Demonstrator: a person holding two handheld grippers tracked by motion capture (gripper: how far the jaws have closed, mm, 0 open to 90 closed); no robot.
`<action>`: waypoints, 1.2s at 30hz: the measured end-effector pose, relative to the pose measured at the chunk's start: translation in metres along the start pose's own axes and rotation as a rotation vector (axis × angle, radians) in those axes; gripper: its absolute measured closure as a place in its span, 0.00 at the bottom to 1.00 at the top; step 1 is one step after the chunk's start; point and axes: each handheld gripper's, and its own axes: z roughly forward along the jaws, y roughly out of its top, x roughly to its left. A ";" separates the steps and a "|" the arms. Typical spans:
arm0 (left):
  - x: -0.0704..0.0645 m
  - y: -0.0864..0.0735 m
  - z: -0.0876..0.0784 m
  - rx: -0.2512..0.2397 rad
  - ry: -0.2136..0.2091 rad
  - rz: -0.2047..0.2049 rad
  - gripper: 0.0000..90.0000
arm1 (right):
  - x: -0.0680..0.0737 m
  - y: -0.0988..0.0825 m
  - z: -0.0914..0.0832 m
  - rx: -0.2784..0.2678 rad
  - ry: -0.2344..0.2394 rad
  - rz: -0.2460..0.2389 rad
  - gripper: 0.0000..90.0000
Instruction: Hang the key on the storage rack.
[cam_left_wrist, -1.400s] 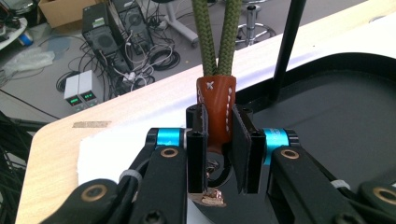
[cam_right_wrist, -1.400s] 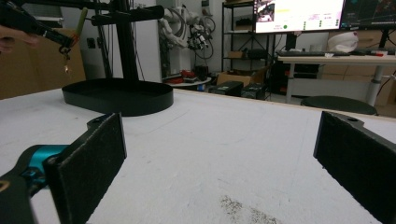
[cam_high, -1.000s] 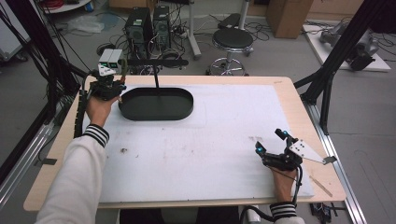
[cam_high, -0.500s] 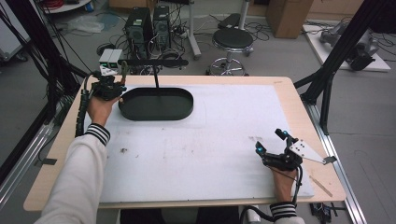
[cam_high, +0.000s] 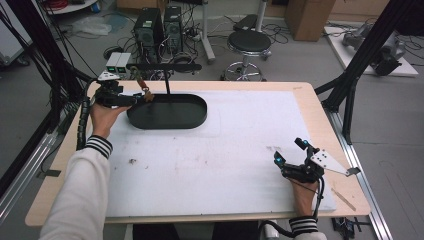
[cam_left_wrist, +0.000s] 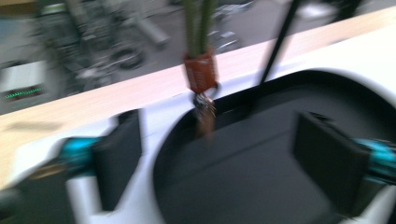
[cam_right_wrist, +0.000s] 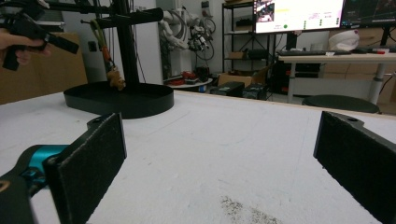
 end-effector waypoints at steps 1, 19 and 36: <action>-0.002 -0.002 -0.005 -0.032 -0.025 -0.014 0.09 | 0.000 0.000 0.000 0.000 0.000 0.000 0.02; -0.050 -0.095 -0.107 -0.312 -0.218 0.104 0.02 | 0.002 0.000 0.000 0.007 -0.004 -0.021 0.02; -0.077 -0.172 -0.134 -0.423 -0.211 0.136 0.02 | 0.003 0.000 0.001 0.009 -0.004 -0.022 0.02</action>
